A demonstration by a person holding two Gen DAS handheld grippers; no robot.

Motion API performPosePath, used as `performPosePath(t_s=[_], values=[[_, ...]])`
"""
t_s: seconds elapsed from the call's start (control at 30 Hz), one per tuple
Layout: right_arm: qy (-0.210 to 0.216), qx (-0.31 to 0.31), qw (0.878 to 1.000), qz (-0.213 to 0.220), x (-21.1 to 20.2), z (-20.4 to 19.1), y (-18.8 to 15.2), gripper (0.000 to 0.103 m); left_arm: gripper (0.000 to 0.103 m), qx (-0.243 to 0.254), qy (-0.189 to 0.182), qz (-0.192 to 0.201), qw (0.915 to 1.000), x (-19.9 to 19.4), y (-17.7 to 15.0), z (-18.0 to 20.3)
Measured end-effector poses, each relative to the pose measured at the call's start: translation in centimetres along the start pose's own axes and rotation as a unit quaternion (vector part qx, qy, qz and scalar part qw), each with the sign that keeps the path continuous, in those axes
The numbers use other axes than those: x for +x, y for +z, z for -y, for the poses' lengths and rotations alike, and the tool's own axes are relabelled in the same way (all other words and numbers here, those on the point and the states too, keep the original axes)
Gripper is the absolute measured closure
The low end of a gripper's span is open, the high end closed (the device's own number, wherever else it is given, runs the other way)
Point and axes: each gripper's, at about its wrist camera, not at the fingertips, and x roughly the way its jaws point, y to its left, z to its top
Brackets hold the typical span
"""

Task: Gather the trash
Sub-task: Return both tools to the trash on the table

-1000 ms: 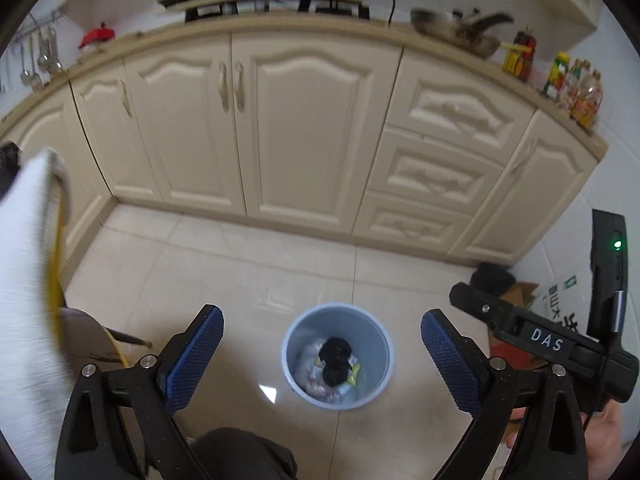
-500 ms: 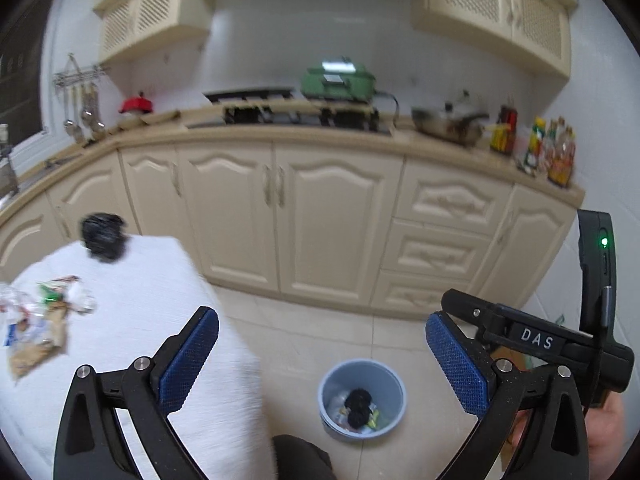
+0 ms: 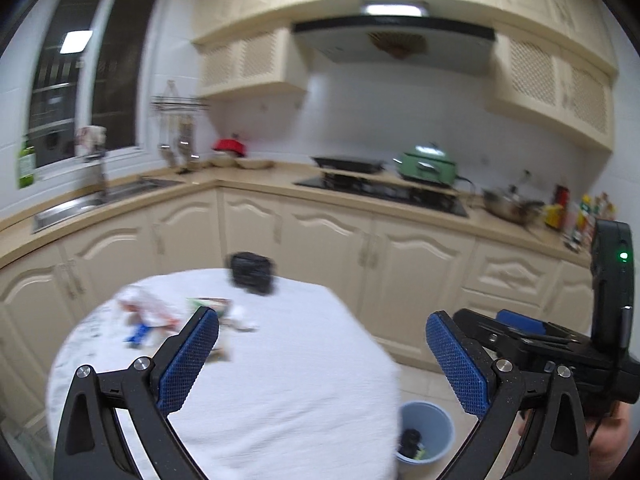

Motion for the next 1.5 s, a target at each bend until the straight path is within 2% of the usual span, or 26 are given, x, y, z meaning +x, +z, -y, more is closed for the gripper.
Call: performPosePath(t_s=[0.17, 0.3, 0.47, 0.57, 0.83, 1.0, 1.17, 1.23, 1.4, 1.5], values=[[0.046, -0.061, 0.997, 0.001, 0.6, -6.2, -0.1, 0.0, 0.001, -0.025, 0.062, 0.024, 0.9975, -5.8, -2.1, -3.1], [0.067, -0.092, 0.994, 0.003, 1.2, -9.5, -0.5, 0.0, 0.001, -0.049, 0.101, 0.031, 0.9932, -10.1, -4.3, -5.2], [0.091, -0.129, 0.987, -0.006, 2.5, -13.1, -1.1, 0.0, 0.001, -0.066, 0.135, 0.034, 0.9881, -12.8, -6.0, -6.1], [0.104, -0.154, 0.983, -0.012, 3.5, -14.8, -1.7, 0.0, 0.001, -0.079, 0.15, 0.033, 0.9849, -13.0, -6.4, -6.0], [0.129, -0.172, 0.976, -0.03, 6.6, -16.4, -2.3, 0.0, 0.001, -0.096, 0.179, 0.015, 0.9791, -9.8, -5.6, -5.9], [0.144, -0.195, 0.969, -0.049, 9.3, -17.3, -2.5, 0.0, 0.001, -0.101, 0.186, -0.004, 0.9773, -5.2, -2.9, -7.8], [0.142, -0.244, 0.955, -0.086, 14.3, -18.0, -3.0, 0.0, 0.001, -0.11, 0.19, -0.025, 0.9753, -1.2, -1.9, -10.1], [0.143, -0.258, 0.95, -0.105, 16.4, -18.1, -3.5, 0.0, 0.001, -0.113, 0.187, -0.033, 0.9753, 0.5, -2.0, -12.1], [0.143, -0.275, 0.94, -0.142, 21.4, -18.2, -4.5, 0.001, 0.001, -0.12, 0.188, -0.063, 0.9728, 5.1, -2.3, -14.2], [0.149, -0.294, 0.929, -0.167, 24.5, -18.5, -4.8, 0.005, 0.001, -0.126, 0.187, -0.084, 0.9705, 7.7, -2.7, -15.2]])
